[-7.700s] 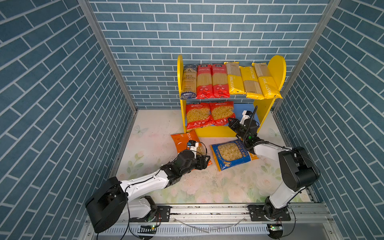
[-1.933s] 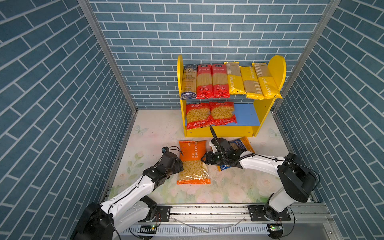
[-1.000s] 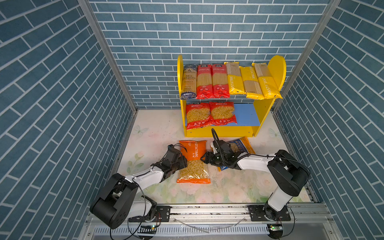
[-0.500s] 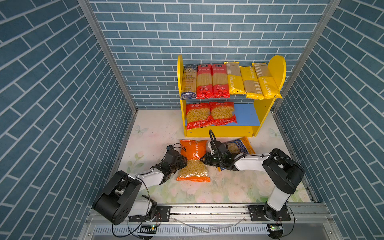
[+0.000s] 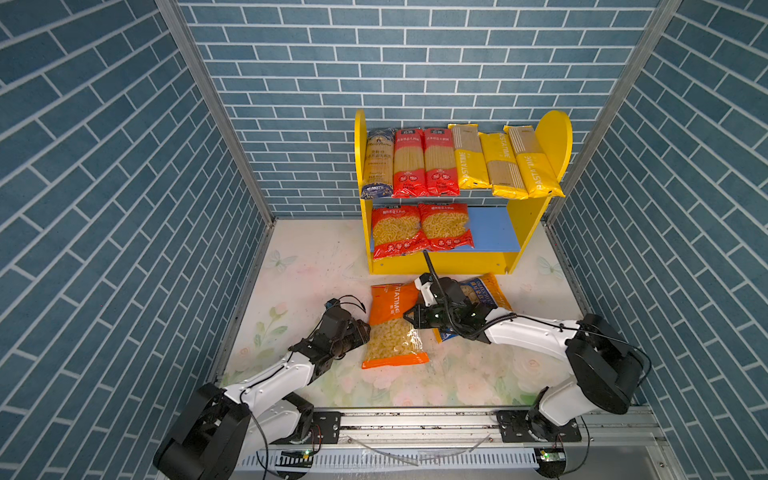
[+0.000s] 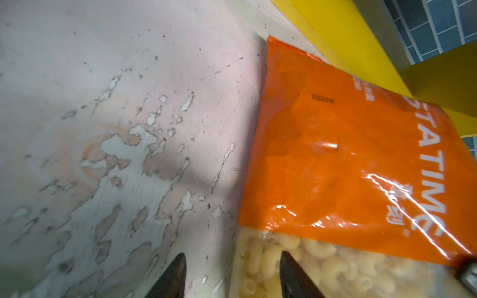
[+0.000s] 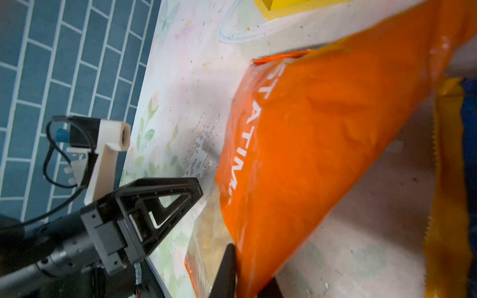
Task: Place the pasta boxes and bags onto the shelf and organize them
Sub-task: 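Raise the macaroni bag with the right gripper while the left moves to the blue bag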
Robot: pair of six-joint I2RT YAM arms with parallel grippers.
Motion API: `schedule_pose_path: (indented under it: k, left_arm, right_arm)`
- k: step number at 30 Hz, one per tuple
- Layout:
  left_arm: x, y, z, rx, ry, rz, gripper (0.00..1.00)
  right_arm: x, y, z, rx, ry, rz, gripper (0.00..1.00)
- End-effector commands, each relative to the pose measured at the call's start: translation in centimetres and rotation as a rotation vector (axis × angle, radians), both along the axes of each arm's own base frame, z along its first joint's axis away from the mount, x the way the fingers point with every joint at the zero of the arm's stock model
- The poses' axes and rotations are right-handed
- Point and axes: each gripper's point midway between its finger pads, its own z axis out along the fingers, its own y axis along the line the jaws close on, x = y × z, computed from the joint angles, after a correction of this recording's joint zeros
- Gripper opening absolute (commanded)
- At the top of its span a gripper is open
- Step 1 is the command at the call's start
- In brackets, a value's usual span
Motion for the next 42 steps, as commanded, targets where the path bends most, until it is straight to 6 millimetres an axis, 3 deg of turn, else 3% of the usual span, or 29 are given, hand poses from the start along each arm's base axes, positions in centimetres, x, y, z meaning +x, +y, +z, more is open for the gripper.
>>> schedule_pose_path:
  k: [1,5,12,18,23,31,42]
  left_arm:
    - [0.8,0.0,3.2,0.003,-0.080,-0.001,0.60]
    - [1.5,-0.9,5.8,-0.020,-0.130,-0.034,0.61]
    - [1.6,-3.9,7.5,-0.073,-0.191,-0.103,0.64]
    - [1.8,-6.4,8.5,-0.084,-0.219,-0.158,0.65]
    - [2.2,-8.9,9.7,-0.126,-0.267,-0.209,0.65]
    - [1.8,-11.6,10.3,-0.148,-0.286,-0.267,0.66]
    - [1.4,-14.2,10.7,-0.131,-0.304,-0.324,0.67]
  right_arm:
    - [-0.2,-0.1,7.3,-0.005,-0.238,0.150,0.00]
    - [-1.1,-1.1,9.8,-0.045,-0.294,0.211,0.00]
    - [-1.5,-3.5,12.6,-0.152,-0.378,0.251,0.00]
    - [-1.7,-7.4,14.5,-0.363,-0.467,0.308,0.00]
    - [0.5,-11.9,15.5,-0.625,-0.585,0.237,0.00]
    - [2.0,-13.8,15.1,-0.722,-0.588,0.155,0.00]
    - [4.2,-15.8,14.9,-0.692,-0.564,-0.004,0.00]
